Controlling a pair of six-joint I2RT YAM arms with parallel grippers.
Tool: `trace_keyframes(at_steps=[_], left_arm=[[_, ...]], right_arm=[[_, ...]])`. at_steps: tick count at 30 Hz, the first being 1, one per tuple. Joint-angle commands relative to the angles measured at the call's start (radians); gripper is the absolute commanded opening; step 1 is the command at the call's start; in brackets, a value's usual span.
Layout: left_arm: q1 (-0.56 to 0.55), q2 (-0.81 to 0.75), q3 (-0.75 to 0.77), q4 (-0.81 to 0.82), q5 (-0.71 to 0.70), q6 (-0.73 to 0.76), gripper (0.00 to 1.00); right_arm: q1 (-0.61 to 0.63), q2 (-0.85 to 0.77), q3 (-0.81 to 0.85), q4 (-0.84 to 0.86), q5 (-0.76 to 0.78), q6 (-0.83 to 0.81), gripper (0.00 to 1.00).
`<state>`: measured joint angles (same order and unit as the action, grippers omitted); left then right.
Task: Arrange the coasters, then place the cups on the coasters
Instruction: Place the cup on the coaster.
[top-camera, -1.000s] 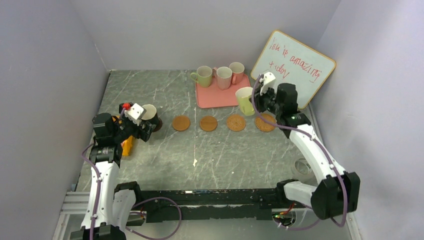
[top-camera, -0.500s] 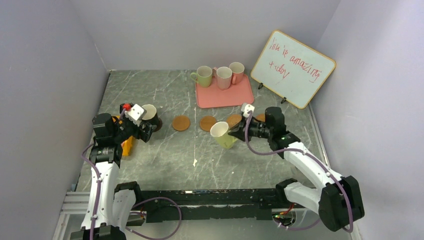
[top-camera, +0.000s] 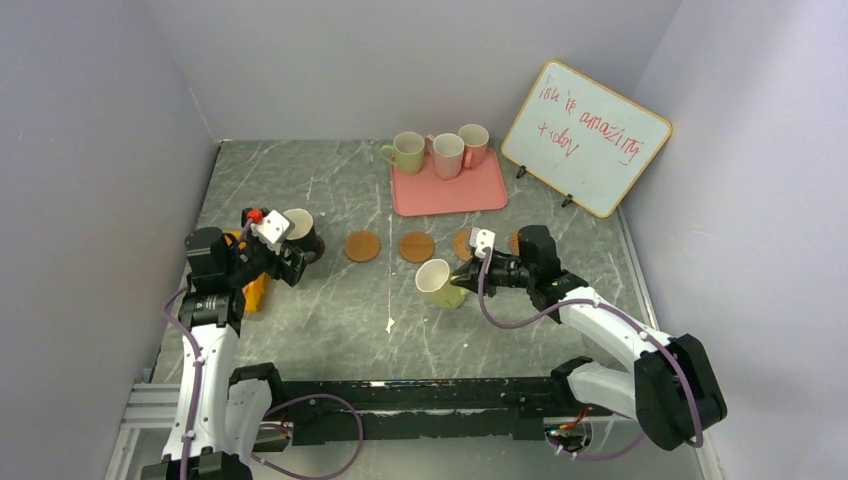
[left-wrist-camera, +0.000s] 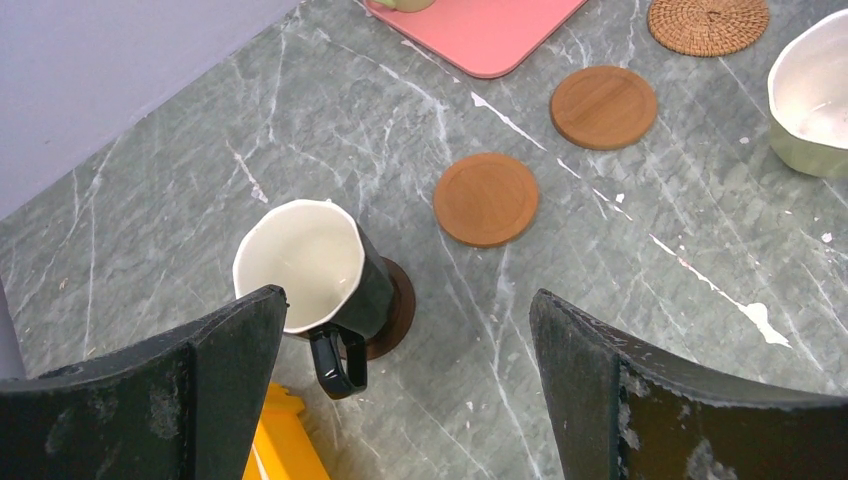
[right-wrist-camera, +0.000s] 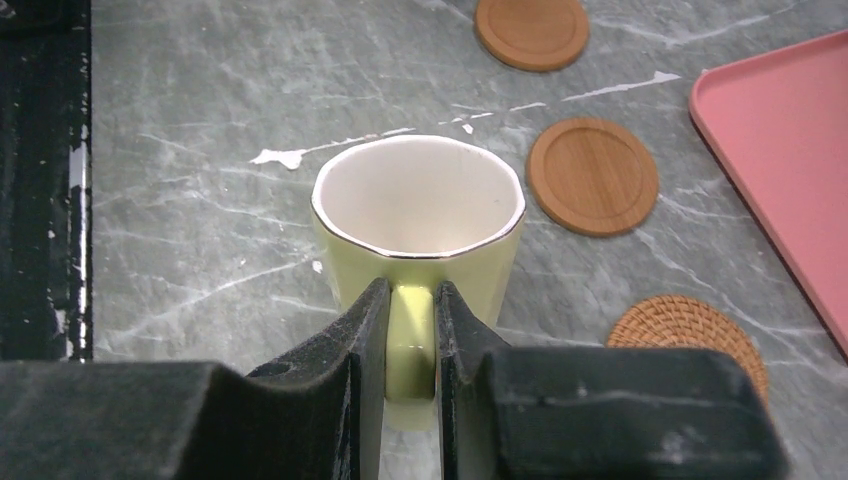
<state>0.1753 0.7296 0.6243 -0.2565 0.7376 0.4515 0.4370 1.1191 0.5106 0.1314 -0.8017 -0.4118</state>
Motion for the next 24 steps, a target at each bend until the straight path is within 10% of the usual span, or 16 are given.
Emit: trace_keyframes(at_steps=[1,24], left_arm=[[0.006,-0.017,-0.003,0.003,0.038,0.017,0.96],[0.006,-0.016,0.001,-0.009,0.057,0.028,0.96]], right_arm=[[-0.048,-0.026,0.014,0.028,-0.089,-0.119,0.00],[-0.119,0.011,0.064,-0.192,-0.121,-0.240,0.32]])
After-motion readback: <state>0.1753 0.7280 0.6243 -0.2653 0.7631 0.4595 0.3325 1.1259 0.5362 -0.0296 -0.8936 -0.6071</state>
